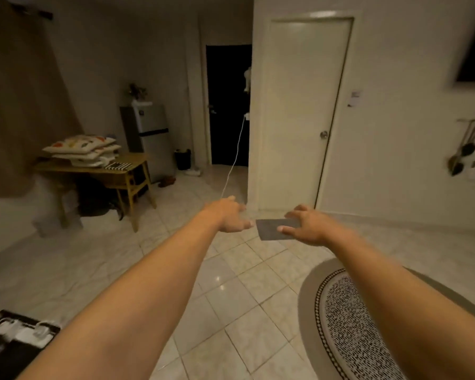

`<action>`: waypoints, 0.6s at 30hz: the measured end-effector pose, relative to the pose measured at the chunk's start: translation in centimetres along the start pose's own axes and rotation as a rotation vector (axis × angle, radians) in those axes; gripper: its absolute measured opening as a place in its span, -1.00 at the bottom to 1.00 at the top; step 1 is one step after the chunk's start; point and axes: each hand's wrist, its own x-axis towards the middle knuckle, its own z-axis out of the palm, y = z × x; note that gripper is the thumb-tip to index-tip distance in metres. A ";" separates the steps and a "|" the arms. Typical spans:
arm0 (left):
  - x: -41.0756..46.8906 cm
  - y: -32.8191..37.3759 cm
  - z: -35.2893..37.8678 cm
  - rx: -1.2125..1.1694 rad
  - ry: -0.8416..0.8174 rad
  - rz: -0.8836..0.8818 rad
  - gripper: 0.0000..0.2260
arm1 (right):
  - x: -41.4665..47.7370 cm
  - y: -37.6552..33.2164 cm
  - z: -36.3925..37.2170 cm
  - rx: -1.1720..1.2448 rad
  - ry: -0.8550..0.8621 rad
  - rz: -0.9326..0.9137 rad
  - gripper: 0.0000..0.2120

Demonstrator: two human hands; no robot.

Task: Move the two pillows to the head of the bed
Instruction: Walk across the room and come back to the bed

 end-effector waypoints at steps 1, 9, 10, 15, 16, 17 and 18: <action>0.2 0.2 0.1 0.000 -0.002 -0.007 -0.32 | 0.0 0.3 -0.1 0.008 0.003 0.000 -0.30; 1.4 2.3 -0.5 -0.003 -0.024 0.036 -0.32 | -0.2 2.8 -0.4 0.009 0.019 0.038 -0.31; 1.5 2.7 -0.7 -0.009 -0.023 0.045 -0.33 | -0.4 3.0 -0.6 0.008 0.017 0.048 -0.31; 2.8 5.6 -1.4 -0.058 -0.026 0.094 -0.31 | -1.3 4.7 -2.3 0.026 0.020 0.092 -0.32; 3.2 6.3 -1.6 -0.062 -0.025 0.107 -0.30 | -1.6 5.1 -2.9 0.018 0.025 0.104 -0.33; 3.6 7.0 -1.9 -0.063 -0.019 0.125 -0.30 | -1.8 5.5 -3.5 0.002 0.032 0.117 -0.33; 4.1 7.8 -2.3 -0.062 -0.011 0.145 -0.29 | -2.0 5.9 -4.1 -0.014 0.041 0.131 -0.33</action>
